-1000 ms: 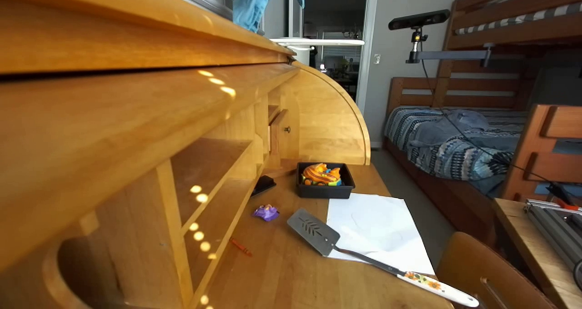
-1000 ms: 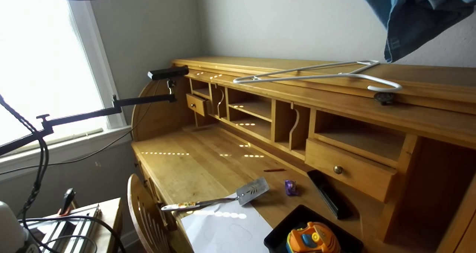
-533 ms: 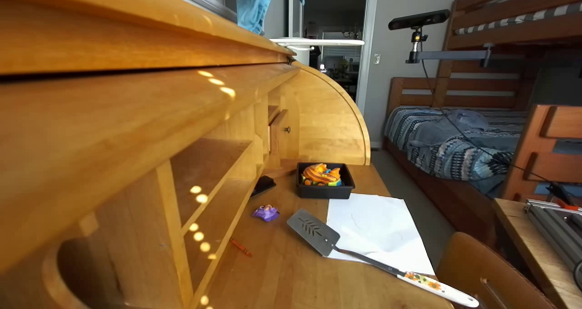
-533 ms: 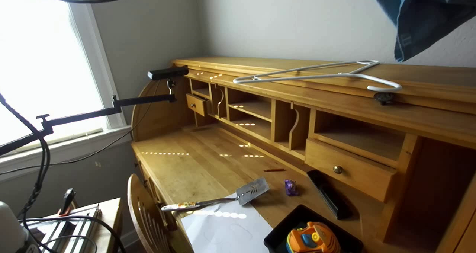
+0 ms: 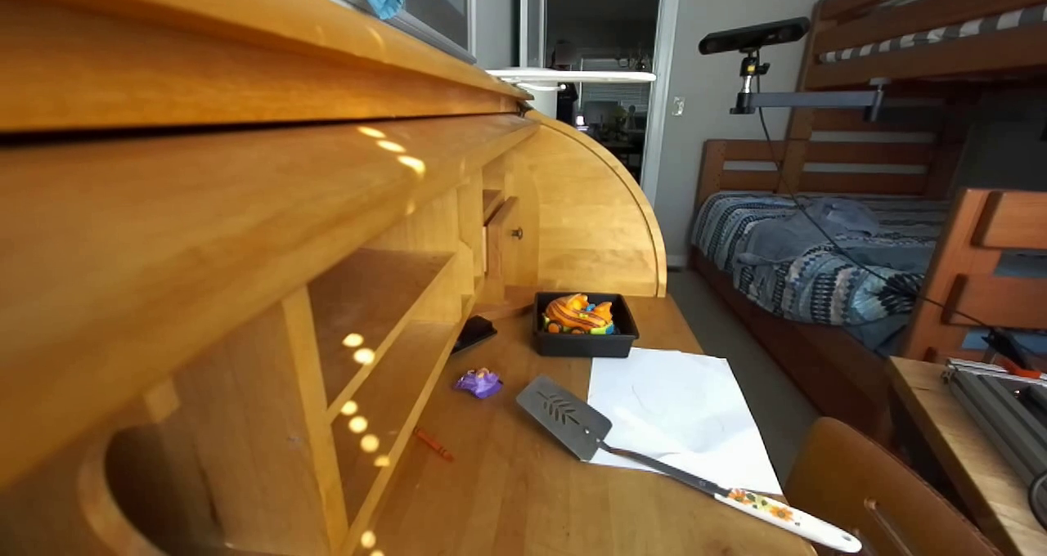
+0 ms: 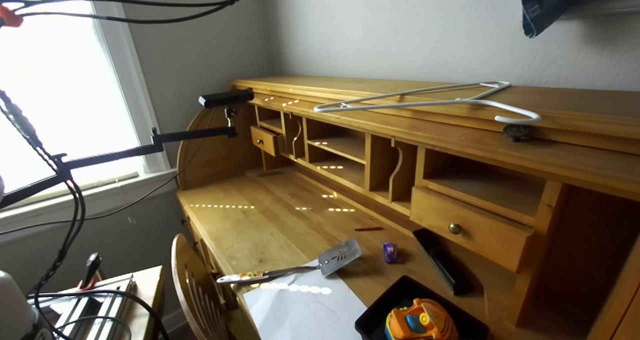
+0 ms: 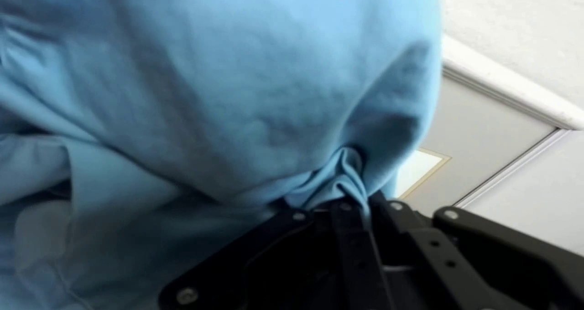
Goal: Use the cloth to clean the frame
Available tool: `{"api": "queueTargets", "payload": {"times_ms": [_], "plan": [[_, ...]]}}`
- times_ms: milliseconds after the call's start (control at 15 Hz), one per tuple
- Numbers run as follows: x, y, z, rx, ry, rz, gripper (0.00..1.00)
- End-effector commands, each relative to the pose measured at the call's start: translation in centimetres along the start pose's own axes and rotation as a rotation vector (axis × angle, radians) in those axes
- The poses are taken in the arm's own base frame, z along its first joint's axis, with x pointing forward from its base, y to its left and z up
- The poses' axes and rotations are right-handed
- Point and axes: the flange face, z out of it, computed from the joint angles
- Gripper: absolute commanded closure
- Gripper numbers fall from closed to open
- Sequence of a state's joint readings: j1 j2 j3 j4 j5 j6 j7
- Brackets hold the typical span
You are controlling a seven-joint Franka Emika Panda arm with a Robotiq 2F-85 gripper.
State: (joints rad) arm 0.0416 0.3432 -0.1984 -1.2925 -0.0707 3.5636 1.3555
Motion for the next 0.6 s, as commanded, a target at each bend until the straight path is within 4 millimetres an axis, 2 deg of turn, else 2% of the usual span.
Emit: {"api": "queueTargets", "payload": {"times_ms": [0,200,533], "plan": [[1.1,1.4,2.3,0.055,0.036,0.058,0.98],[1.6,4.2,3.6,-0.007,0.033,0.115,0.98],[0.7,8.7,5.5,-0.223,-0.016,0.221,0.98]]}}
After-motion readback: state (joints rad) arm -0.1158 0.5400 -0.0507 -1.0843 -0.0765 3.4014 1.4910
